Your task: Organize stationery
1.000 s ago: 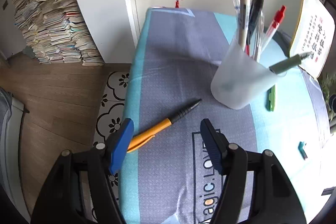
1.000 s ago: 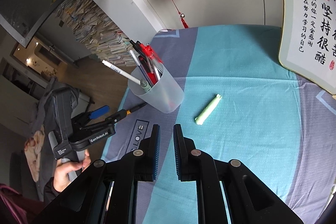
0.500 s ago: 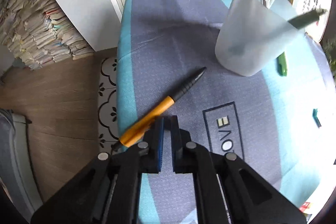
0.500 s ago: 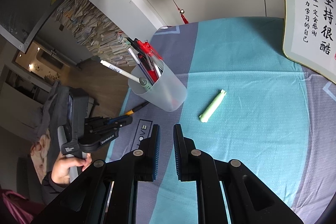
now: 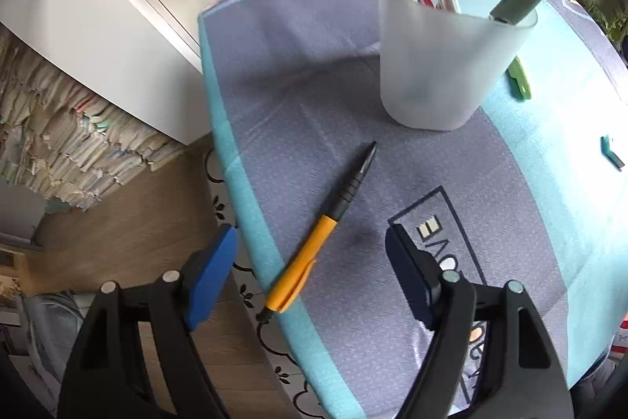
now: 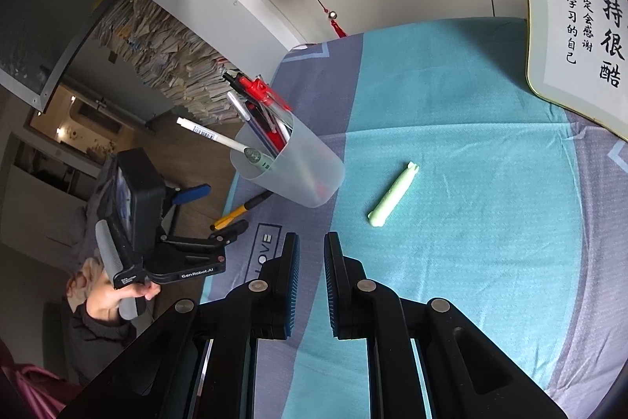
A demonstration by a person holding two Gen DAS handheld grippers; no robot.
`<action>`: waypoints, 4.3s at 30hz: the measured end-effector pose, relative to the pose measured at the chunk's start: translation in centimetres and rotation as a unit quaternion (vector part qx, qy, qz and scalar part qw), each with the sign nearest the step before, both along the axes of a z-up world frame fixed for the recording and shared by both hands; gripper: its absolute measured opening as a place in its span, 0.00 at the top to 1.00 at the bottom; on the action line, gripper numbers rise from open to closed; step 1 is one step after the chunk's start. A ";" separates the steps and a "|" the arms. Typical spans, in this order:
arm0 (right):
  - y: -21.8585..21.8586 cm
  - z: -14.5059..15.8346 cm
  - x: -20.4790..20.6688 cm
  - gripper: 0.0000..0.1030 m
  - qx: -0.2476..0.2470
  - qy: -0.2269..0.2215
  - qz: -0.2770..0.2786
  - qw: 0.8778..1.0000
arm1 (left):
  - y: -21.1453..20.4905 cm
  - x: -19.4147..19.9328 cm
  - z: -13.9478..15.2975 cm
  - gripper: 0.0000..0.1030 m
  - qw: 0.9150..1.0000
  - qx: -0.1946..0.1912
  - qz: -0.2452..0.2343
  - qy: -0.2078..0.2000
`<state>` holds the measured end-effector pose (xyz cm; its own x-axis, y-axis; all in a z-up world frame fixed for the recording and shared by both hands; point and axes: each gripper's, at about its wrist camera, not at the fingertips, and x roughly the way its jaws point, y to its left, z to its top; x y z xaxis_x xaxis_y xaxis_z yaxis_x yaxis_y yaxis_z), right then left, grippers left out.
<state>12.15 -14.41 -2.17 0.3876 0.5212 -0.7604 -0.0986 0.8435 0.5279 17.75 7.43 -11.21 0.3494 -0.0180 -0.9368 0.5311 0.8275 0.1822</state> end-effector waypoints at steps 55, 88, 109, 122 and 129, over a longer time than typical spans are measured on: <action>-5.1 -0.9 -2.9 0.88 0.012 0.010 -0.049 0.999 | -5.2 -0.5 10.1 0.91 0.963 -0.219 0.051 -0.146; -0.7 -8.4 -7.7 0.70 -0.283 0.011 0.130 0.950 | -15.5 -7.1 4.9 0.26 0.990 -0.111 -0.035 -0.081; -4.8 -8.3 -8.1 0.80 -0.215 0.019 0.110 0.970 | -17.6 -0.3 0.7 0.31 0.996 -0.073 0.049 -0.033; -5.0 -8.7 -7.7 0.80 -0.208 0.020 0.109 0.972 | -17.0 0.3 0.7 0.88 0.989 -0.142 0.050 -0.010; -5.8 -6.8 -7.0 0.80 -0.196 0.001 0.085 0.977 | -15.4 -2.3 5.5 0.88 0.982 -0.187 0.003 -0.022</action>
